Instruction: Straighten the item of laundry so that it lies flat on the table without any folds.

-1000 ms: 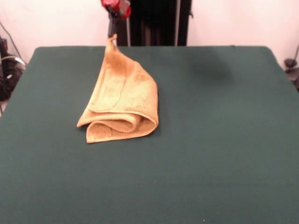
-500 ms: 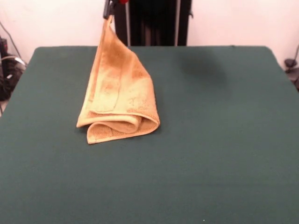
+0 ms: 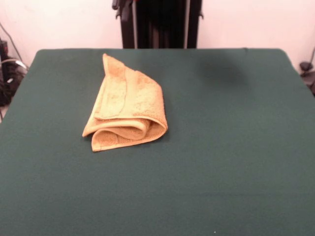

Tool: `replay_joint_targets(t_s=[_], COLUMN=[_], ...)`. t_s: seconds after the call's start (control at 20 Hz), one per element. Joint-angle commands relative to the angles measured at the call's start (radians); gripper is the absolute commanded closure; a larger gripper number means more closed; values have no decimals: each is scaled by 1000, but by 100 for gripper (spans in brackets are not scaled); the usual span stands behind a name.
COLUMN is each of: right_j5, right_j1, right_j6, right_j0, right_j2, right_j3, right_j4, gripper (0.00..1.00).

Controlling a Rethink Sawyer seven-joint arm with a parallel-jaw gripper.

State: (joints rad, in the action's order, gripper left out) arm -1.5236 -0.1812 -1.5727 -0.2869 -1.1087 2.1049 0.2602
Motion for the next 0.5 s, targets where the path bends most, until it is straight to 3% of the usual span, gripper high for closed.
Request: replay_joint_targets(t_s=[0.05, 0.15, 0.5], right_j5=[74, 108, 265], right_j1=[13, 45, 286], right_j6=[-34, -57, -283], right_j0=[-25, -32, 4], right_j2=[139, 120, 10], right_j3=[-47, -74, -218], right_j4=[-50, 7, 292], gripper=[0, 0, 0])
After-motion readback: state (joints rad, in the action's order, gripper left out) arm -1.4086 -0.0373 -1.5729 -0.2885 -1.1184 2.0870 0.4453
